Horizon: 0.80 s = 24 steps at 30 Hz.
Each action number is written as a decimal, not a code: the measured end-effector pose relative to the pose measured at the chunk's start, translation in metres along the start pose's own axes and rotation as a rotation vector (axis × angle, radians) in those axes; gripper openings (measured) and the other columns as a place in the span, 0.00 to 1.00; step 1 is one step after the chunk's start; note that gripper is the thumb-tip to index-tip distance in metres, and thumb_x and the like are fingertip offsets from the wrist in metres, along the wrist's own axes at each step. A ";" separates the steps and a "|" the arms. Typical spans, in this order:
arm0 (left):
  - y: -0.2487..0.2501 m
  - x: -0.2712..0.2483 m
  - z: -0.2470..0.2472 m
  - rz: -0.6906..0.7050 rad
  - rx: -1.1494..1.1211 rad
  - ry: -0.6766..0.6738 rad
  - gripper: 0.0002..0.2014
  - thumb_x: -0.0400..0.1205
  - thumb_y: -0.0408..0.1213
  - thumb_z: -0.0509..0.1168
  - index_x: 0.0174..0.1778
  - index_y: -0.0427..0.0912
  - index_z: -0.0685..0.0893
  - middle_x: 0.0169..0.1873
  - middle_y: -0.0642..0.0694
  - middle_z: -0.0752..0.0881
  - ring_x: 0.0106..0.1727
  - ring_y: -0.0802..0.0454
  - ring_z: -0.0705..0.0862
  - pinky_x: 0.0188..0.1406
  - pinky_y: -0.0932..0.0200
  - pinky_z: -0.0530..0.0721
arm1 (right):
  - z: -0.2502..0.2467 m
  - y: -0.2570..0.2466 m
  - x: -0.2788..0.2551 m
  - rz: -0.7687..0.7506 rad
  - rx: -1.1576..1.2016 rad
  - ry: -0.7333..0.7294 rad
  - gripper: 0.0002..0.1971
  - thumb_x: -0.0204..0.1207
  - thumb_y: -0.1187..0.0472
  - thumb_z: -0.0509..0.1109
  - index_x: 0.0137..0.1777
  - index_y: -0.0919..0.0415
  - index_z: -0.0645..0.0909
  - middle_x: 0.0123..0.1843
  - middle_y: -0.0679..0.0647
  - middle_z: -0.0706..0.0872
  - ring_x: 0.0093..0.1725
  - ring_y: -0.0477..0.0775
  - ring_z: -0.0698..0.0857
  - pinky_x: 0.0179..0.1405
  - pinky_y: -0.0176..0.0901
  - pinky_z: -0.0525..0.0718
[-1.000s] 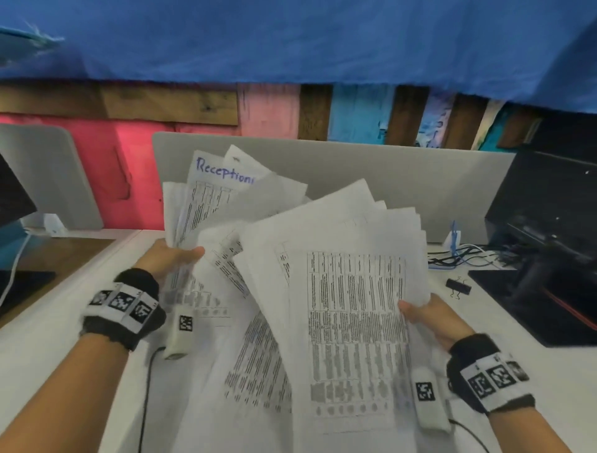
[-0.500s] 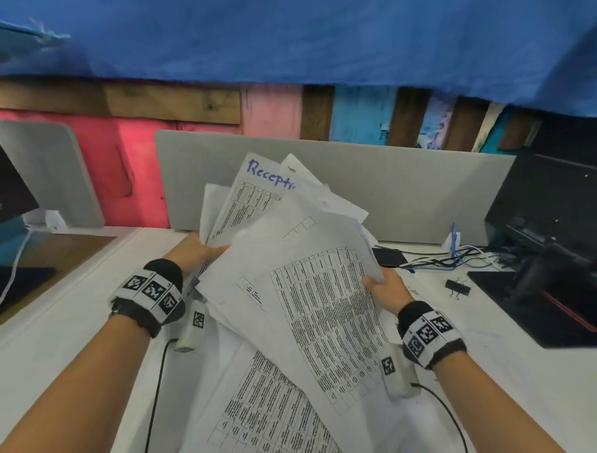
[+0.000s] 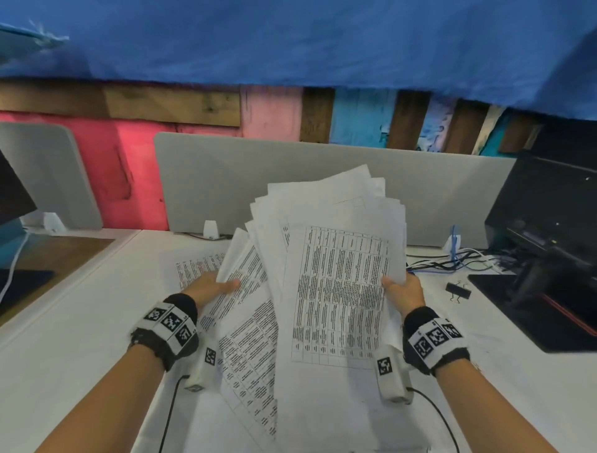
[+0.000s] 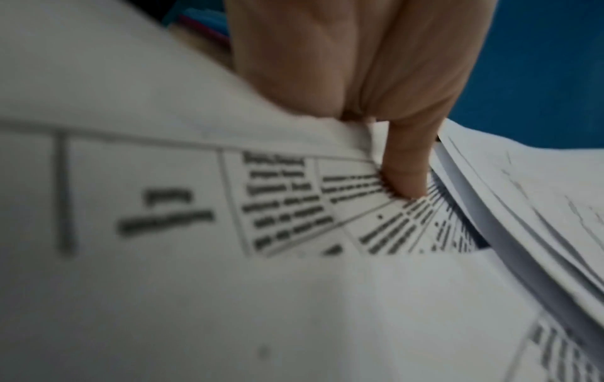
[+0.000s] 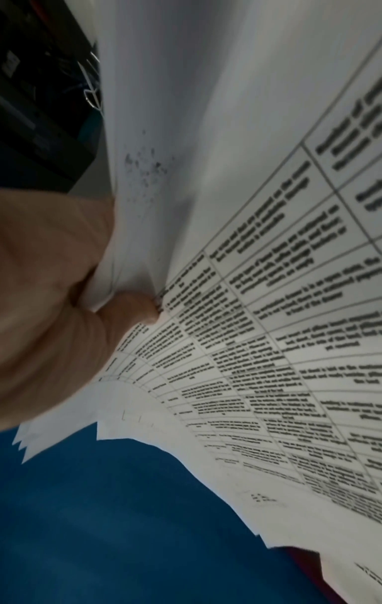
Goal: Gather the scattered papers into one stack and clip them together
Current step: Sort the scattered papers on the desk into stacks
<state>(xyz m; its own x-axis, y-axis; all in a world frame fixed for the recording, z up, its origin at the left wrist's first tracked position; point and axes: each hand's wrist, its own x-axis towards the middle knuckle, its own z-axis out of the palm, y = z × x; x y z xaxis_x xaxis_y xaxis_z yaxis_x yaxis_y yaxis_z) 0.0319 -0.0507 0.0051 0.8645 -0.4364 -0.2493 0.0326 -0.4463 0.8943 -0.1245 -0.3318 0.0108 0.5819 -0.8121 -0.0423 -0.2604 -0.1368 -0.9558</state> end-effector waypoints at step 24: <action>0.067 -0.023 -0.035 0.309 -0.572 0.769 0.25 0.82 0.34 0.61 0.73 0.29 0.65 0.54 0.43 0.75 0.60 0.49 0.75 0.65 0.58 0.73 | -0.024 0.062 0.006 0.355 0.082 -0.076 0.30 0.77 0.74 0.63 0.76 0.79 0.56 0.76 0.71 0.67 0.74 0.69 0.69 0.72 0.55 0.67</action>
<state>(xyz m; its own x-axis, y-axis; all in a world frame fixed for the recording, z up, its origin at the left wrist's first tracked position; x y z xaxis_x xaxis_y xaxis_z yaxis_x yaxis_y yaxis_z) 0.0315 -0.0432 0.0832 0.9581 0.2433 0.1509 -0.1867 0.1315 0.9736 -0.1554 -0.3591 -0.0415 0.5229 -0.7557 -0.3942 -0.3954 0.1947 -0.8977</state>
